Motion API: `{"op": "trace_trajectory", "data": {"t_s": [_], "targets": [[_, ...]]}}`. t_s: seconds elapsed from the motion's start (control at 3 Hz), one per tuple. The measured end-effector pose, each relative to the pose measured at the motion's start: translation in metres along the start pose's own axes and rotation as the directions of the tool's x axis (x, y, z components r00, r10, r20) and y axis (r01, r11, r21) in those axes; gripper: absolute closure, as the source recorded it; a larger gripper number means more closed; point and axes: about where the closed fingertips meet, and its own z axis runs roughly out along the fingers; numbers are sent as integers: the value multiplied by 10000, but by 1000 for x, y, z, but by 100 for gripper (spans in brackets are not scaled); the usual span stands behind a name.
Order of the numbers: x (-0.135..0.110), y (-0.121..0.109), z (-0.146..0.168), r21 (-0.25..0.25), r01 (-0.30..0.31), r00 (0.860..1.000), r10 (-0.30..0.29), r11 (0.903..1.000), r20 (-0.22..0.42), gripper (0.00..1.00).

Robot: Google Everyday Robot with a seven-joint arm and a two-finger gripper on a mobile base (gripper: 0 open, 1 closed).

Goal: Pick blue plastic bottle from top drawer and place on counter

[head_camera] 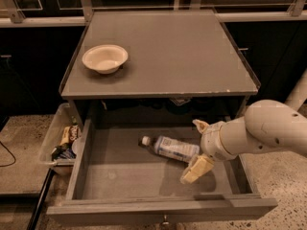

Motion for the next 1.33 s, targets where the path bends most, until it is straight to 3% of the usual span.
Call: {"op": "trace_trajectory", "data": {"t_s": [0.67,1.33], "targets": [[3,-12,60,-90,304,9995,-303,9995,99,0],[18,-34,87,-187,328,9995,-329,9993,-39,0]]}}
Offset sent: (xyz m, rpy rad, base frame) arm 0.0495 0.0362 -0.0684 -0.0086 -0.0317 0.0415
